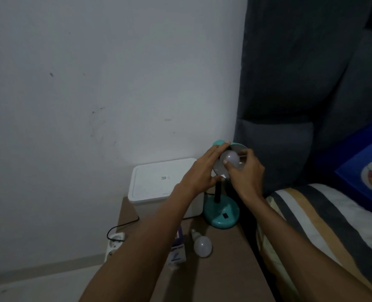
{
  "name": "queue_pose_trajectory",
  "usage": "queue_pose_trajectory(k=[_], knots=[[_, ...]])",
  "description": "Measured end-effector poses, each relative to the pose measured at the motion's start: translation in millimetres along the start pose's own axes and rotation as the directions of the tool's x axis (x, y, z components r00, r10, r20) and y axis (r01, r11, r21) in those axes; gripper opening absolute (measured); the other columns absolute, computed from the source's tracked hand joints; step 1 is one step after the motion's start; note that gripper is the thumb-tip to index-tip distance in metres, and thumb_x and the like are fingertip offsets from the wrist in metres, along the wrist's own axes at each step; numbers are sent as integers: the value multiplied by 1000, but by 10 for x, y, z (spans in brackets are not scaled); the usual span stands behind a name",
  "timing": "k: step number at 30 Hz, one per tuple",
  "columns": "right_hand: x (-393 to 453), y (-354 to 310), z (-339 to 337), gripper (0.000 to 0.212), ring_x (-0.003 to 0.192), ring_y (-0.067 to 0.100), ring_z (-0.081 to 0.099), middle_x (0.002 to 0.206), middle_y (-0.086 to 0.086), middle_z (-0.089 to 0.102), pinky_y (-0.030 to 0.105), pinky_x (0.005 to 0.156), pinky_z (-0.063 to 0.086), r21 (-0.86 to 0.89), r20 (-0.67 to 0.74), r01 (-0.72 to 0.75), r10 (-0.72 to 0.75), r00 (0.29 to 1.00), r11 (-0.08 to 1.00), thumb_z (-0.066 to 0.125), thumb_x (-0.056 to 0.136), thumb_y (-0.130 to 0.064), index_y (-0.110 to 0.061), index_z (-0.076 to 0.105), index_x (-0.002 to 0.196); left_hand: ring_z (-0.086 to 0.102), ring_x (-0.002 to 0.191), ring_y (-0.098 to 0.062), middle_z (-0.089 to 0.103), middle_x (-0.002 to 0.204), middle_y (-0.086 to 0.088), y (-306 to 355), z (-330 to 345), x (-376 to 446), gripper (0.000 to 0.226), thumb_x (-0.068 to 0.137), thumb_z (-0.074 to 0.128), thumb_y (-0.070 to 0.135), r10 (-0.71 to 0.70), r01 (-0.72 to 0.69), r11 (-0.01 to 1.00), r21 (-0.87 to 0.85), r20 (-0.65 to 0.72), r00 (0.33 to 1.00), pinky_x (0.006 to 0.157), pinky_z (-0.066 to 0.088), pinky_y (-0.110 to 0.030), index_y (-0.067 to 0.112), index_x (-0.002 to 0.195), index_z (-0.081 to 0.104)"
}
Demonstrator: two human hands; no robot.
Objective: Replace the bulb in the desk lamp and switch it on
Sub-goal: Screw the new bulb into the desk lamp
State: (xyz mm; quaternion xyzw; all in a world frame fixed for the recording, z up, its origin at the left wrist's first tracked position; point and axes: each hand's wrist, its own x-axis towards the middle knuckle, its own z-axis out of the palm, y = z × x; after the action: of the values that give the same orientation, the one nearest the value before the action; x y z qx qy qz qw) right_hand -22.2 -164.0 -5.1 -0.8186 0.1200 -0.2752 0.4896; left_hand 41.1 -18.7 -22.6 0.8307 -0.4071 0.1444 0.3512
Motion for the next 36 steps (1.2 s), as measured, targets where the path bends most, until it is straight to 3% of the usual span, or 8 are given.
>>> queue_pose_trajectory(k=[4,9,13,18,21,25,29,36], knots=[[3,-50,-4,44,96,23,60,108,8,62,29,71,48,5,-33,-179,179,983,984,63,93,-46,-9,59,115,40,150,-23,40,164,-9,0,-7,-7,101,82,89,14,0,0,1000,-1,-3,1000,118,24,-7,15,163,30],[15,-56,11,41,108,21,59,120,7,60,30,78,48,47,-48,-86,88,995,995,72,88,-36,-15,55,119,38,152,-23,39,165,-8,5,0,5,102,81,90,14,-13,13,1000,0,5,1000,122,28,-15,14,164,30],[15,3,2,43,97,18,61,112,4,62,28,75,50,8,0,-77,77,997,997,79,82,-32,-16,58,116,38,153,-25,38,166,-8,-3,11,6,102,81,89,14,-21,21,1000,11,1,1000,124,34,-32,15,164,29],[60,-8,37,61,89,23,71,103,5,71,40,75,60,86,-8,-310,312,950,947,61,66,-74,-25,62,101,36,154,-23,37,167,-7,-4,4,-3,100,83,89,17,-33,34,999,10,-13,999,126,33,-32,15,164,30],[43,-125,-3,46,101,22,63,113,6,64,37,80,55,57,-34,-243,245,969,968,72,83,-47,-16,58,115,38,153,-24,38,167,-8,12,6,2,100,83,89,15,-37,37,999,15,-5,999,125,34,-34,15,164,30],[16,-68,18,54,108,22,57,122,6,57,38,88,53,-48,21,-78,79,997,996,82,79,-30,-19,55,124,40,152,-25,38,166,-9,8,9,6,103,80,89,9,-51,51,999,19,6,999,124,36,-36,15,163,30],[22,-28,39,47,99,27,67,112,11,70,37,83,57,-8,-1,-138,138,990,990,75,84,-39,-12,61,119,40,152,-25,37,166,-8,9,7,-6,102,82,89,12,-59,59,998,39,6,998,124,36,-37,16,164,29],[18,-47,23,48,91,24,66,110,12,71,29,75,51,31,22,-247,247,969,968,73,85,-44,-9,66,117,39,153,-25,37,167,-8,58,7,-20,98,84,87,12,-78,78,996,40,3,997,124,38,-39,15,163,30]])
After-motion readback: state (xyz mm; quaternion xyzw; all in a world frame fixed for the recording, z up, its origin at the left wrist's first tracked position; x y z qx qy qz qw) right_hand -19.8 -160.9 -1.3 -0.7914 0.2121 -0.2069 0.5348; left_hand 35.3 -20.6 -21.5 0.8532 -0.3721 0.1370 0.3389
